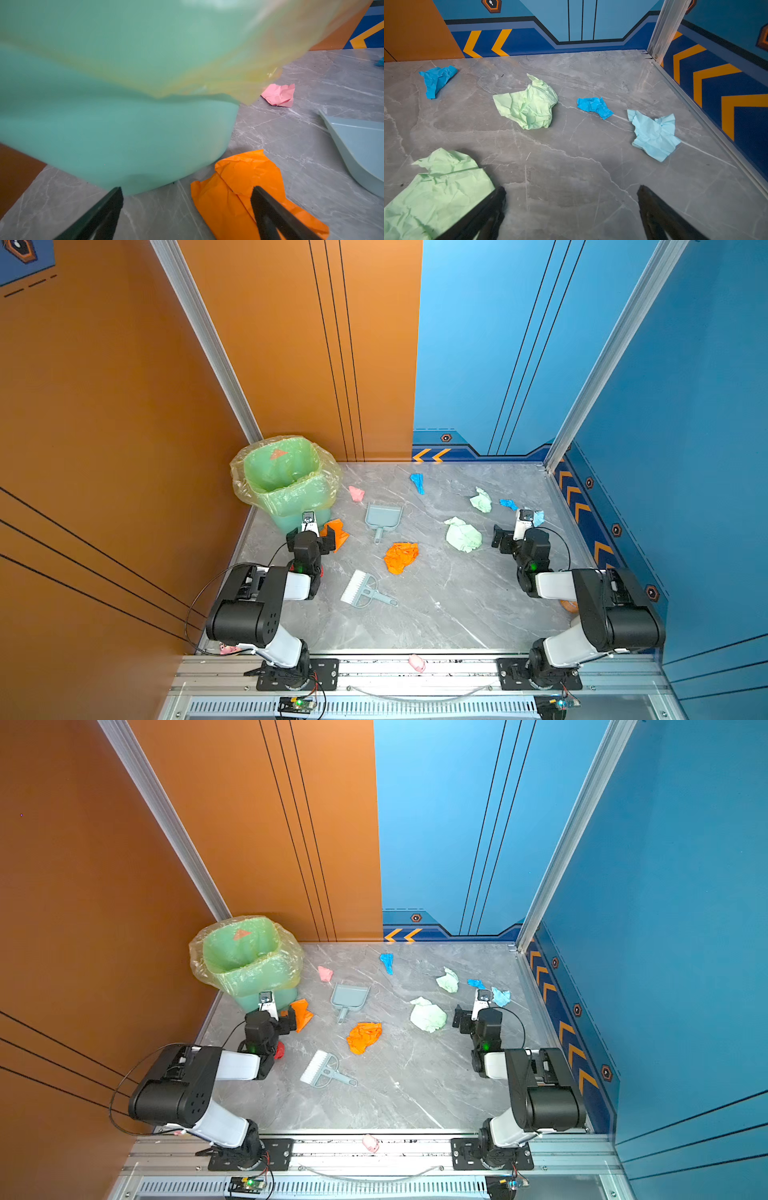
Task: Sweep away the paper scraps from the table
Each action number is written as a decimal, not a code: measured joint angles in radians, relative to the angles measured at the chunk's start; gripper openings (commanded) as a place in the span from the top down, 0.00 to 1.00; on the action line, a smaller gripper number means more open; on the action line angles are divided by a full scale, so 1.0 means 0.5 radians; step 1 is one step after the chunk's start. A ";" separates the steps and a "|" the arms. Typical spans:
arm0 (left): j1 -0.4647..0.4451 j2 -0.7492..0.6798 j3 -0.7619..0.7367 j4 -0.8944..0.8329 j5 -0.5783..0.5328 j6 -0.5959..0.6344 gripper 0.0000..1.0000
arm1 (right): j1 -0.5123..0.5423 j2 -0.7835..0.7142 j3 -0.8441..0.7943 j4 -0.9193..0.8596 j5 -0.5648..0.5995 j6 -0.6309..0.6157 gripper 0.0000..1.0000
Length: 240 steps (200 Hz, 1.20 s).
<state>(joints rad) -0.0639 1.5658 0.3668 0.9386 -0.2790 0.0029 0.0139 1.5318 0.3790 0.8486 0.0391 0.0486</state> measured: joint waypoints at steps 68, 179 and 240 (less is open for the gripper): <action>0.000 0.000 0.000 0.000 0.001 0.000 0.02 | -0.002 0.000 0.000 0.000 0.000 0.000 0.00; 0.000 0.000 0.000 0.000 0.006 0.000 0.02 | -0.002 0.000 0.000 0.000 0.000 -0.001 0.00; 0.000 -0.001 0.000 -0.001 0.112 0.024 0.02 | -0.002 0.000 0.000 0.000 0.000 -0.002 0.00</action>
<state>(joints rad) -0.0639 1.5654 0.3668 0.9382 -0.2230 0.0151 0.0132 1.5318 0.3790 0.8486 0.0391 0.0479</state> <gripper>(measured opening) 0.976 0.998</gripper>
